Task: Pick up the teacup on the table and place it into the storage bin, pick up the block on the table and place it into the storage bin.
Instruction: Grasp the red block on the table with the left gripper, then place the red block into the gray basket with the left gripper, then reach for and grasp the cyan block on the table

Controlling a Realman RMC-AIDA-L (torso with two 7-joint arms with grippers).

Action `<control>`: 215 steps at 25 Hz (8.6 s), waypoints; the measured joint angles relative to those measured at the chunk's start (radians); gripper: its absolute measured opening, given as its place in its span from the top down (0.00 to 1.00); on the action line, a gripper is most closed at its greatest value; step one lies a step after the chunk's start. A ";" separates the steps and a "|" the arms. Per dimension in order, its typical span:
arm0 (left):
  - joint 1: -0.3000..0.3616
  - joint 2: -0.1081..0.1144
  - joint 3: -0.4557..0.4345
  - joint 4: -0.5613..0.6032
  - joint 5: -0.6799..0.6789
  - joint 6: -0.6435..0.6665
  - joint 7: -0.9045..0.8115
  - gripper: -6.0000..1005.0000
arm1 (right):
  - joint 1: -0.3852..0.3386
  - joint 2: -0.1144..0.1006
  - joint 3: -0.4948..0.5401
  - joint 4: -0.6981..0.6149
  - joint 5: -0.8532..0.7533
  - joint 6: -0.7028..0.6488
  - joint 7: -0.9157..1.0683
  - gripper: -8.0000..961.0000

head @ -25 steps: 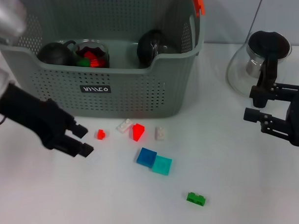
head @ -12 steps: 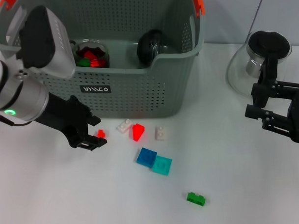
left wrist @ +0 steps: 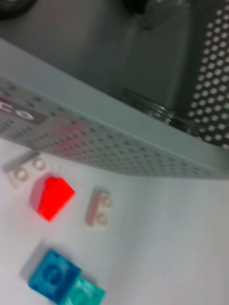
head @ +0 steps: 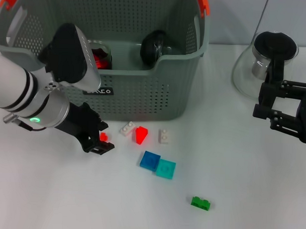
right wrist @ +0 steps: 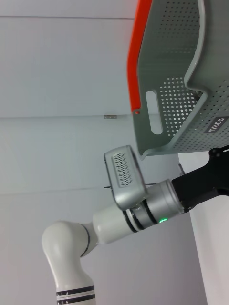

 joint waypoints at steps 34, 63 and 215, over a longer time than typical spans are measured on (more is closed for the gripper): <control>-0.025 -0.004 0.100 -0.019 0.081 0.117 -0.101 0.46 | 0.009 0.002 0.000 0.000 -0.002 0.000 0.001 0.46; -0.041 -0.007 0.217 -0.037 0.098 0.057 -0.206 0.46 | 0.011 0.000 0.000 0.000 -0.003 0.001 0.002 0.46; 0.215 0.113 -0.726 -0.455 -0.515 0.521 0.466 0.36 | 0.271 0.033 -0.409 -0.649 -0.451 -0.179 0.878 0.46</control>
